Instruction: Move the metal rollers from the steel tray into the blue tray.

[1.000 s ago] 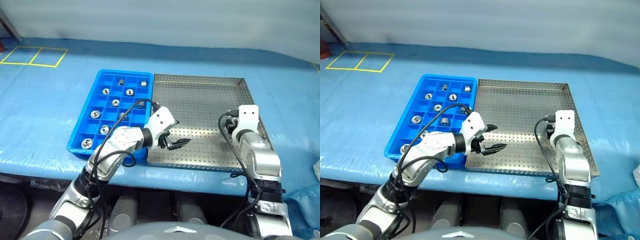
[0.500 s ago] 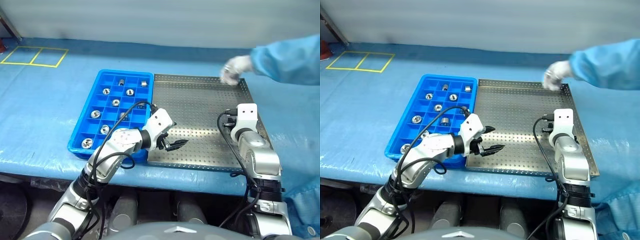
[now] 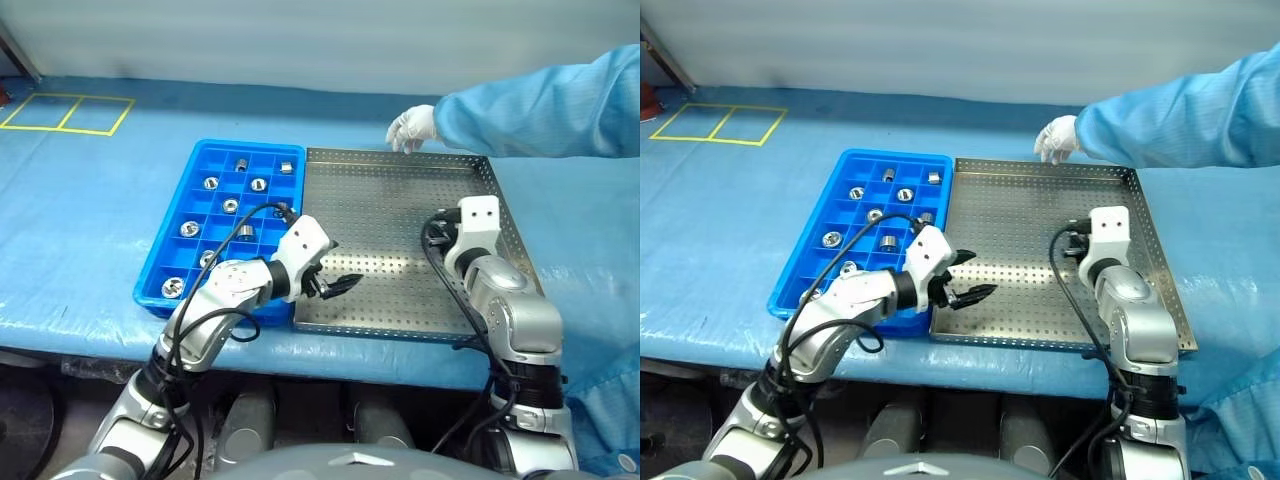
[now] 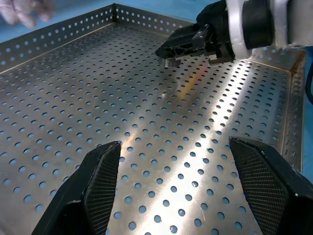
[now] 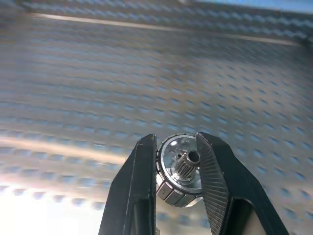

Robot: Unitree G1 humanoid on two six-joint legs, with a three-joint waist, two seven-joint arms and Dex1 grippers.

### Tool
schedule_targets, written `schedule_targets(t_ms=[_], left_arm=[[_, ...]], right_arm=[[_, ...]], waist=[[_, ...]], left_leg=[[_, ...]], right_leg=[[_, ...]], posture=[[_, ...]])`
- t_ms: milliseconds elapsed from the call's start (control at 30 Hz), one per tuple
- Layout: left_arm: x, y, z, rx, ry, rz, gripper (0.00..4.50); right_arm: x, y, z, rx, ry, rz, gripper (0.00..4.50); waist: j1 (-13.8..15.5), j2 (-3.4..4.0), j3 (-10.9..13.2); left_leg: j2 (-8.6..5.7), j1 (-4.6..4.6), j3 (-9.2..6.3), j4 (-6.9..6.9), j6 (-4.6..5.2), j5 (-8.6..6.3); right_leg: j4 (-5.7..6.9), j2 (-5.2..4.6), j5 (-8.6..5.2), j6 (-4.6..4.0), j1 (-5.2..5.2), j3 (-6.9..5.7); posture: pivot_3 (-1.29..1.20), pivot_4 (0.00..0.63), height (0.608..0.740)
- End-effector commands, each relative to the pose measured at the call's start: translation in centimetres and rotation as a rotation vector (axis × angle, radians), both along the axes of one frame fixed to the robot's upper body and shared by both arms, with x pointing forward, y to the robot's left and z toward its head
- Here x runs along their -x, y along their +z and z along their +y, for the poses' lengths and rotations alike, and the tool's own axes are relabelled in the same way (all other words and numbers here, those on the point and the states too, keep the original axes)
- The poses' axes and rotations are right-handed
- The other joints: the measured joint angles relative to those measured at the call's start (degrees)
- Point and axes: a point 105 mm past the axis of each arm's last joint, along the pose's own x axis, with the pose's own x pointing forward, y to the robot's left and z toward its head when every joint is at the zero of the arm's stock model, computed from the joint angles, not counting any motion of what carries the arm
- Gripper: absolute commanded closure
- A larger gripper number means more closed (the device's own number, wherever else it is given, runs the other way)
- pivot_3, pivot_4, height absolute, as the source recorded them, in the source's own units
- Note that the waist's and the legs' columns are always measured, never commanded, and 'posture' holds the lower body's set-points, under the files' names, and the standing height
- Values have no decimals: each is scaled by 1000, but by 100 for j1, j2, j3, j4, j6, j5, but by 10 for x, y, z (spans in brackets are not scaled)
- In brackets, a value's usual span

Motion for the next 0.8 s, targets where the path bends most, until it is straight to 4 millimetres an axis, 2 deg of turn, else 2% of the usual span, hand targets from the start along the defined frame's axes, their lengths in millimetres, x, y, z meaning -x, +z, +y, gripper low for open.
schedule_targets(t_ms=[33,67,200,400,600,800], left_arm=[[1,13,18,12,70,-46,605],[2,12,23,6,89,-43,605],[4,8,60,-44,226,-38,605],[9,2,104,-111,423,-28,605],[19,-2,115,-135,486,-10,605],[26,-6,119,-129,522,7,605]], right_arm=[[11,24,31,-30,173,-67,3624],[12,25,37,-37,205,-70,3624],[23,31,85,-66,439,-83,3624],[21,30,133,-80,591,-91,3624],[18,24,168,-77,690,-82,3624],[20,15,179,-80,737,-54,3624]], waist=[[16,0,0],[26,0,0],[39,0,0],[85,-2,0],[249,-2,0],[460,-2,0]], left_leg=[[0,0,-1,0,0,0],[0,0,-2,2,0,0],[-2,-2,1,8,0,0],[1,0,-3,4,-1,0],[0,-2,-2,2,-1,0],[1,-2,-2,-3,-2,-1]], right_leg=[[1,0,-1,-1,0,-1],[1,0,-1,-1,0,-2],[-1,-5,0,0,3,-2],[7,-2,-1,-2,-2,-7],[5,-3,-1,-2,-5,-7],[3,-3,-3,-5,-8,-9]], posture=[[237,150,740],[237,150,740],[276,150,740],[332,150,740],[395,150,740],[421,150,740]])
